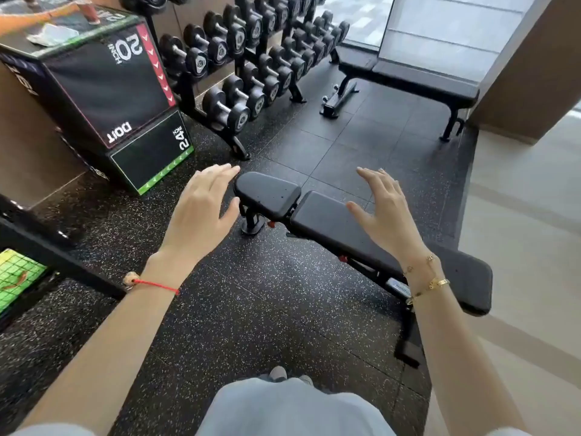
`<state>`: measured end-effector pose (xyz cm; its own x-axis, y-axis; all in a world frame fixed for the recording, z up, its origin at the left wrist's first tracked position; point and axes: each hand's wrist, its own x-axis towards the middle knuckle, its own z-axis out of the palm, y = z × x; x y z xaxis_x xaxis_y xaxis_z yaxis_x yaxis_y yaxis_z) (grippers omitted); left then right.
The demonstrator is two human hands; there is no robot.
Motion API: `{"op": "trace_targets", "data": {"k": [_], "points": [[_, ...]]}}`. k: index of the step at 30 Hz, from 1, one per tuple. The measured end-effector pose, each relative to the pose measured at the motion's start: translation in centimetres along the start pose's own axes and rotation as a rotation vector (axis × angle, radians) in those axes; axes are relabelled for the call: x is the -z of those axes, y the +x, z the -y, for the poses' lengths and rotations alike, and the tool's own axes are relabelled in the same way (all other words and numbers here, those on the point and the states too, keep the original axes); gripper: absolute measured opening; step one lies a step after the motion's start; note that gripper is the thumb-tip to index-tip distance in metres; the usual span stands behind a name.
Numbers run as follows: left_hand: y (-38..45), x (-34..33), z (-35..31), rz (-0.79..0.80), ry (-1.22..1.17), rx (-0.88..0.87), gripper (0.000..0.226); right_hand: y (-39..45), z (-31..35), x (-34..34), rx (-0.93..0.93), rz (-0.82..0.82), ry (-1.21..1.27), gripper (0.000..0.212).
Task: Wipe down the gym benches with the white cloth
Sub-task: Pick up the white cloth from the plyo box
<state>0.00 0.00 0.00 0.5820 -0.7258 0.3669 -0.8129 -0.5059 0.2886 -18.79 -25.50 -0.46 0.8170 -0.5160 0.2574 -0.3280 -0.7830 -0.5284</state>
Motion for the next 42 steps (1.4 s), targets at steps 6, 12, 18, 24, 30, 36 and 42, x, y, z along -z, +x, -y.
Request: {"op": "trace_targets", "data": {"k": [6,12,18,24,30,36,42], "points": [[-2.5,-0.7,0.1,0.028,-0.024,0.086,0.05,-2.0,-0.3,-1.9,-0.026,0.037,0.02,0.059],[-4.1,-1.4,0.0,0.044,-0.035,0.14,0.05,-2.5,-0.8,-3.2,-0.008,0.071,0.027,0.059],[-4.6,-1.8,0.3,0.037,-0.03,0.21,0.05,-0.7,-0.7,-4.5,0.027,0.113,0.045,0.058],[-4.9,-2.6,2.3,0.023,-0.033,0.299,0.05,2.7,0.4,-7.0,0.069,0.205,0.083,0.058],[-3.6,-3.4,7.5,0.023,-0.024,0.398,0.05,8.4,2.7,-12.1,0.125,0.303,0.073,0.057],[0.4,-1.2,16.5,0.015,-0.001,0.474,0.05,17.3,8.0,-19.2,0.179,0.351,0.094,0.056],[6.0,2.2,27.2,-0.019,0.011,0.488,0.05,27.5,15.9,-26.5,0.232,0.347,0.167,0.054]]}}
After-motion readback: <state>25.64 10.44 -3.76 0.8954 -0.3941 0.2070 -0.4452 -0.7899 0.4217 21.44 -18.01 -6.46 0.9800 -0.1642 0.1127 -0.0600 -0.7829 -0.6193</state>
